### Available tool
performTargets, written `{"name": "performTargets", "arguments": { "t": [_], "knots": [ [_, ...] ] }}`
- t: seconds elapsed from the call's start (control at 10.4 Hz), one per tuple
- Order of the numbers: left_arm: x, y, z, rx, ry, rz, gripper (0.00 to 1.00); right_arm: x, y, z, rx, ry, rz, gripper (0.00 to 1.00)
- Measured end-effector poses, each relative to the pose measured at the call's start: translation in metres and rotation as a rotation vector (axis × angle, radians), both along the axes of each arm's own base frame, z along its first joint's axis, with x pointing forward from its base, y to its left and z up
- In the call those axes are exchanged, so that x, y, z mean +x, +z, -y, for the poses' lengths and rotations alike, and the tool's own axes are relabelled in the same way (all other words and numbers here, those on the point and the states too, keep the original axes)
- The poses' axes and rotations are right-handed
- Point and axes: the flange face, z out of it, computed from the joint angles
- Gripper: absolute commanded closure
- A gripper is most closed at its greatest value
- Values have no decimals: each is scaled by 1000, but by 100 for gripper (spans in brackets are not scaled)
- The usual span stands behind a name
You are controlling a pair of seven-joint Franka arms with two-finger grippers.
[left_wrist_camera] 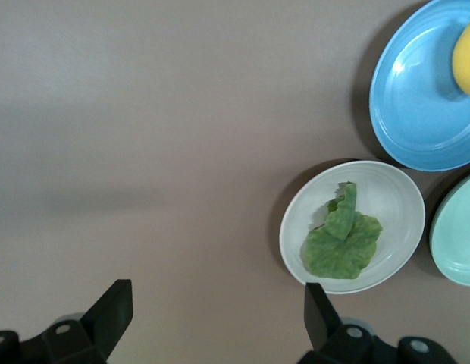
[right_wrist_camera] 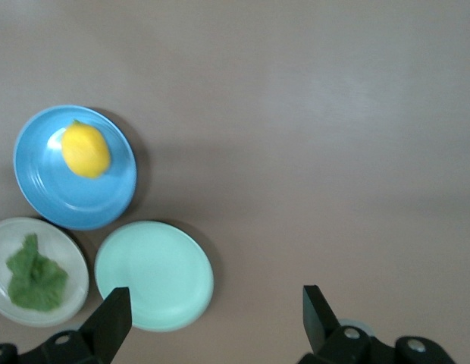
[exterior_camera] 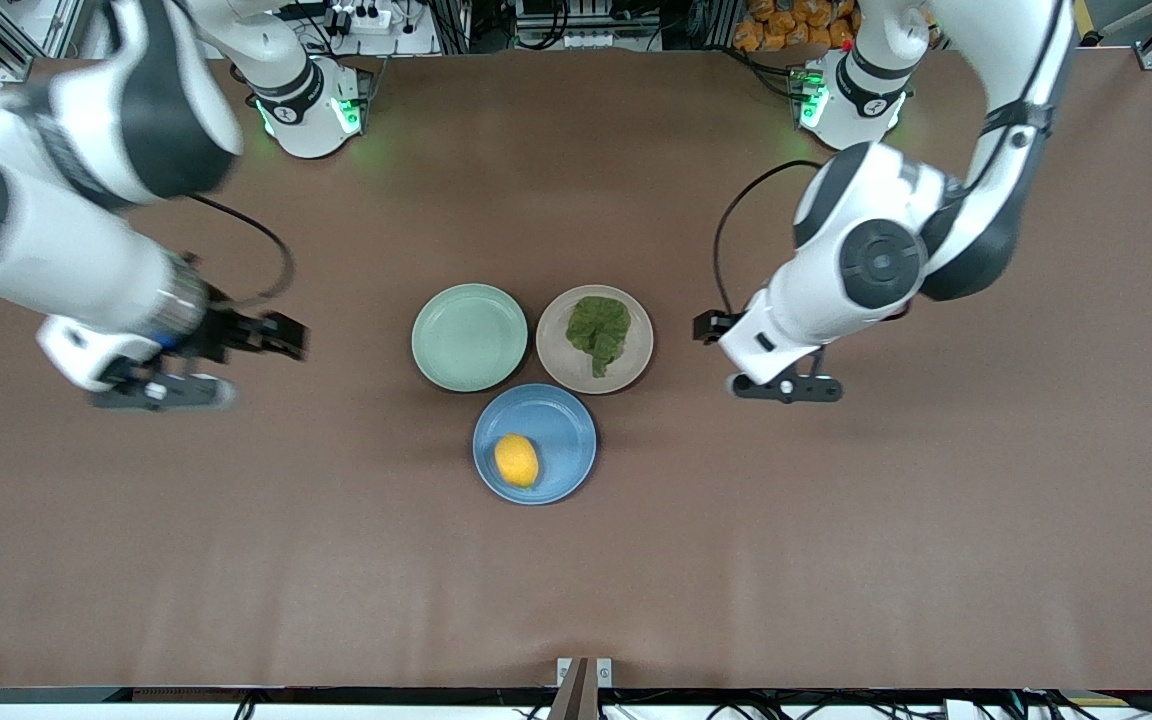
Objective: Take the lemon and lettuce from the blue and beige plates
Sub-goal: 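Reach the right gripper to the lemon while the left gripper reaches the lettuce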
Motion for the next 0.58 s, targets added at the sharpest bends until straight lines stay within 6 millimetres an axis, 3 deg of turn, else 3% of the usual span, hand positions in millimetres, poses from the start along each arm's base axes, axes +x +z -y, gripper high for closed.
{"name": "performTargets", "arguments": {
  "t": [0.29, 0.58],
  "knots": [
    [-14, -51, 56, 34, 102, 23, 0, 21, -90, -82, 79, -117, 87, 0],
    [-31, -107, 104, 35, 177, 54, 0, 27, -164, -133, 133, -148, 176, 0]
  ]
}}
